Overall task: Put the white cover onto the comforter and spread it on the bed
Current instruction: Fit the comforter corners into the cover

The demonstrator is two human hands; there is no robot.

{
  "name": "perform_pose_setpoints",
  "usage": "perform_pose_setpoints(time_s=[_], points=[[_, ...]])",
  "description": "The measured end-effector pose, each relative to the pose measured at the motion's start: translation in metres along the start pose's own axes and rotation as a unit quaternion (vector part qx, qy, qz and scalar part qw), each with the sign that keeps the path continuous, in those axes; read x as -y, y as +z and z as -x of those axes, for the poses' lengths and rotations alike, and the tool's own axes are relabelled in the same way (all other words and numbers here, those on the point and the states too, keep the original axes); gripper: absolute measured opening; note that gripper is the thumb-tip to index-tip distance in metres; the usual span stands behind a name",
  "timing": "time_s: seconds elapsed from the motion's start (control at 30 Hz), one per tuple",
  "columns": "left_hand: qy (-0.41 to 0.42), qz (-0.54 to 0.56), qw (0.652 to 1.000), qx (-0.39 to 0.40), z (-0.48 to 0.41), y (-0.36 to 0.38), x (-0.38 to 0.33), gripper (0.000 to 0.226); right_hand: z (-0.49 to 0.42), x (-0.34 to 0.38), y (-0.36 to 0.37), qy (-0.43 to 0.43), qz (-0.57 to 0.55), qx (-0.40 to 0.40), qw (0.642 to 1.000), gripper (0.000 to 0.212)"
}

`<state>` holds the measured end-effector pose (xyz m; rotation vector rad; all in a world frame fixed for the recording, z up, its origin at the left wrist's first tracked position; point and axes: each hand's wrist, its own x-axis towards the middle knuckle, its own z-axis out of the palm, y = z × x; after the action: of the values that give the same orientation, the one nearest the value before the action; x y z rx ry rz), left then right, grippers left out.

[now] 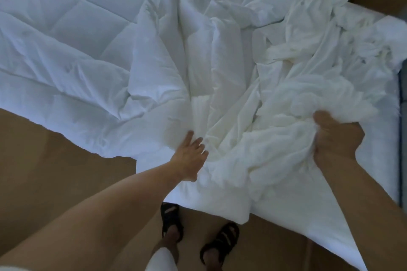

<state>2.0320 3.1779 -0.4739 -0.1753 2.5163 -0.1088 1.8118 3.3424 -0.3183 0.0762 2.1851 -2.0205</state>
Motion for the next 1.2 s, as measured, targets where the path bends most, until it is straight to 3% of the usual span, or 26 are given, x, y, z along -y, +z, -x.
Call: perform_pose_setpoints(time_s=[0.1, 0.2, 0.37, 0.5, 0.6, 0.73, 0.83, 0.93, 1.07, 1.2], points=[[0.086, -0.01, 0.996, -0.009, -0.002, 0.021, -0.043, 0.098, -0.018, 0.005, -0.027, -0.005, 0.0, -0.029, 1.0, 0.04], [0.117, -0.015, 0.993, -0.009, -0.008, 0.029, -0.085, 0.118, -0.024, -0.001, -0.042, -0.003, 0.017, -0.022, 1.0, 0.039], [0.038, 0.018, 0.999, 0.029, -0.019, 0.044, -0.129, 0.142, -0.035, -0.023, -0.05, -0.003, 0.044, 0.003, 0.999, 0.04], [-0.024, 0.036, 0.999, 0.023, -0.023, 0.059, -0.132, 0.1, -0.043, -0.038, -0.05, 0.003, 0.041, 0.013, 0.999, 0.042], [-0.008, 0.018, 0.999, 0.029, -0.032, 0.05, -0.119, 0.083, -0.049, -0.046, -0.05, 0.004, 0.041, 0.022, 0.999, 0.033], [0.031, 0.056, 0.998, -0.017, -0.039, 0.04, -0.097, 0.071, -0.054, -0.05, -0.054, 0.007, 0.032, 0.03, 0.999, 0.033], [0.008, 0.059, 0.998, -0.035, -0.028, 0.004, -0.08, 0.056, -0.055, -0.041, -0.064, 0.016, 0.019, 0.031, 0.999, 0.036], [-0.043, 0.083, 0.994, -0.055, -0.013, -0.033, -0.06, 0.055, -0.056, -0.018, -0.077, 0.004, 0.014, 0.034, 0.999, 0.037], [-0.162, 0.221, 0.949, -0.157, 0.004, -0.082, -0.016, 0.034, -0.065, 0.02, -0.093, -0.013, -0.008, 0.017, 1.0, 0.049], [-0.286, 0.371, 0.83, -0.304, 0.022, -0.165, 0.03, 0.029, -0.065, 0.061, -0.098, -0.012, -0.031, 0.027, 0.999, 0.061]])
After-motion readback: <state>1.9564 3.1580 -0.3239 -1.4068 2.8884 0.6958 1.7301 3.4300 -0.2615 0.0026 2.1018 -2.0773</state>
